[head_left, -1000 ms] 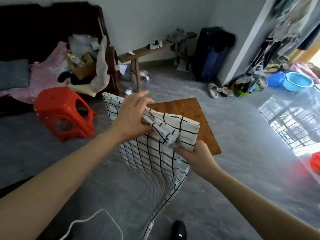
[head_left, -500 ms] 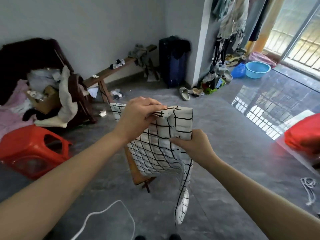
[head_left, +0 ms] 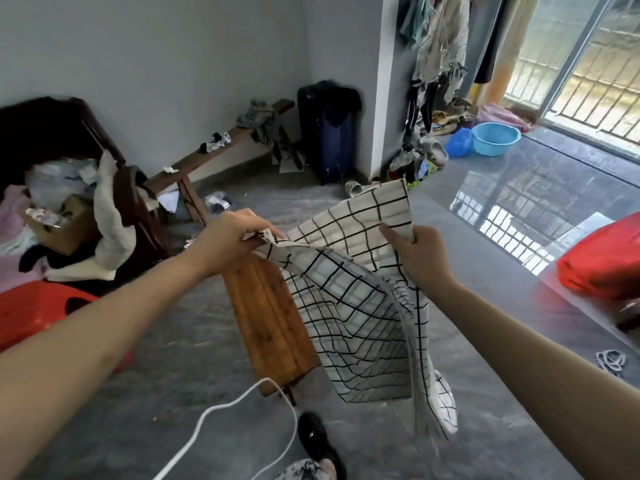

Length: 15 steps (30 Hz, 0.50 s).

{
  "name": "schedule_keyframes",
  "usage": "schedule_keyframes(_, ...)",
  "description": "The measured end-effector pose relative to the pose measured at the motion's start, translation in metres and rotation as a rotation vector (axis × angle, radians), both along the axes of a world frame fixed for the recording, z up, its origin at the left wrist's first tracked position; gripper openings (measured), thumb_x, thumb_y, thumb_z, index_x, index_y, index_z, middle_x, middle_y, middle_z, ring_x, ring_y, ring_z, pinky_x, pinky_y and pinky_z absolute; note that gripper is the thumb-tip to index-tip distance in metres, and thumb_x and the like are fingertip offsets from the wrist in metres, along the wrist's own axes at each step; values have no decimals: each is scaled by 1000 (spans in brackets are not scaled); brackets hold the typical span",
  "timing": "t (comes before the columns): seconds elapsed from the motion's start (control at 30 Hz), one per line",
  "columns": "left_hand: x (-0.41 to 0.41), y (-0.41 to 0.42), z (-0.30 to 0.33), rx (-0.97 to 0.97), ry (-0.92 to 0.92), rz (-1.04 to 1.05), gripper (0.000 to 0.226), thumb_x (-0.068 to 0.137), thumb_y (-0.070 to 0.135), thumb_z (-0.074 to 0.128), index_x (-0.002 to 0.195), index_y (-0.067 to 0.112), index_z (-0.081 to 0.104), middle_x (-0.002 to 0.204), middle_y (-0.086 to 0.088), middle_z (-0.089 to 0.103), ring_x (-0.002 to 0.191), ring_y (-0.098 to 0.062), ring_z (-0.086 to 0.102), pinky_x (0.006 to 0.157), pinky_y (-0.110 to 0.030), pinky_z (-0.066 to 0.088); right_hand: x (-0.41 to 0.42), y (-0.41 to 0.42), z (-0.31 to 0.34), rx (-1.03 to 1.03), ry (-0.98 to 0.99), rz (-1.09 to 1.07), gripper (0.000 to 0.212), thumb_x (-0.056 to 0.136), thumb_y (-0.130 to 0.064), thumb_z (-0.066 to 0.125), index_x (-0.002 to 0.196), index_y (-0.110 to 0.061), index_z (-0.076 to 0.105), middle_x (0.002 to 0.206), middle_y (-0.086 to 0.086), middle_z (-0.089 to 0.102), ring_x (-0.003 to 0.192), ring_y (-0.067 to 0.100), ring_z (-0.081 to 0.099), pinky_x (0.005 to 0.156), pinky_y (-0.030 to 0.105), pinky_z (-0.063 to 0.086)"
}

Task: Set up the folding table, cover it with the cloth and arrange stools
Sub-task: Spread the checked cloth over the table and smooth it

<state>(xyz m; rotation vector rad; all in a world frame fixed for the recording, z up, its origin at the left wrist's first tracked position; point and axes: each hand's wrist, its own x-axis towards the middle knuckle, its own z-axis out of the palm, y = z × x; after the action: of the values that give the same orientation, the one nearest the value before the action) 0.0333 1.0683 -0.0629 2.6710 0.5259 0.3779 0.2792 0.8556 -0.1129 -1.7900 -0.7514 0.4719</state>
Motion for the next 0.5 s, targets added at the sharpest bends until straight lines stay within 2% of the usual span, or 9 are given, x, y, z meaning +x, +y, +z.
schedule_keyframes(0.07,-5,21,2,-23,61,-31,30,81,17,76,97,43,72,88,3,69,84,-12,65,75,-46,55,14,11,-4,-40,-11,-46,55,88,-43,68,56,-13,36,50,1,31,44,12,29,46,26,24)
schedule_keyframes(0.17,-11,57,2,-11,222,-41,45,77,22,80,84,63,63,88,13,62,80,-5,63,77,-36,53,32,31,-8,-76,-23,-89,52,90,-40,66,56,-14,37,49,-2,34,38,7,30,39,20,22)
schedule_keyframes(0.23,-15,87,-4,45,378,-15,52,76,27,81,73,72,55,89,18,55,77,-1,60,75,-27,49,44,46,-11,-112,-26,-97,52,91,-39,65,54,-15,37,48,-3,35,39,5,31,43,25,26)
schedule_keyframes(0.33,-22,129,-17,179,498,-31,43,70,28,84,71,62,59,86,20,53,80,-5,49,72,-30,48,63,67,-19,-157,15,-120,51,91,-41,64,63,1,52,55,4,47,52,15,43,54,28,32)
schedule_keyframes(0.4,-27,153,-30,286,485,-52,28,65,28,88,76,47,70,91,13,51,85,-9,37,73,-36,48,75,78,-24,-179,19,-135,56,90,-43,65,84,13,62,67,20,60,60,22,52,56,32,38)
schedule_keyframes(0.43,-29,161,-36,310,467,-8,24,65,29,87,77,42,72,96,8,50,87,-12,34,76,-37,46,80,84,-26,-189,8,-134,57,90,-43,64,93,15,63,79,28,66,65,28,58,59,35,43)
schedule_keyframes(0.5,-30,175,-43,287,461,191,17,72,26,83,84,34,75,108,-3,50,95,-22,35,87,-40,41,88,94,-29,-192,2,-124,55,93,-40,62,102,14,63,99,33,66,80,40,64,69,42,51)
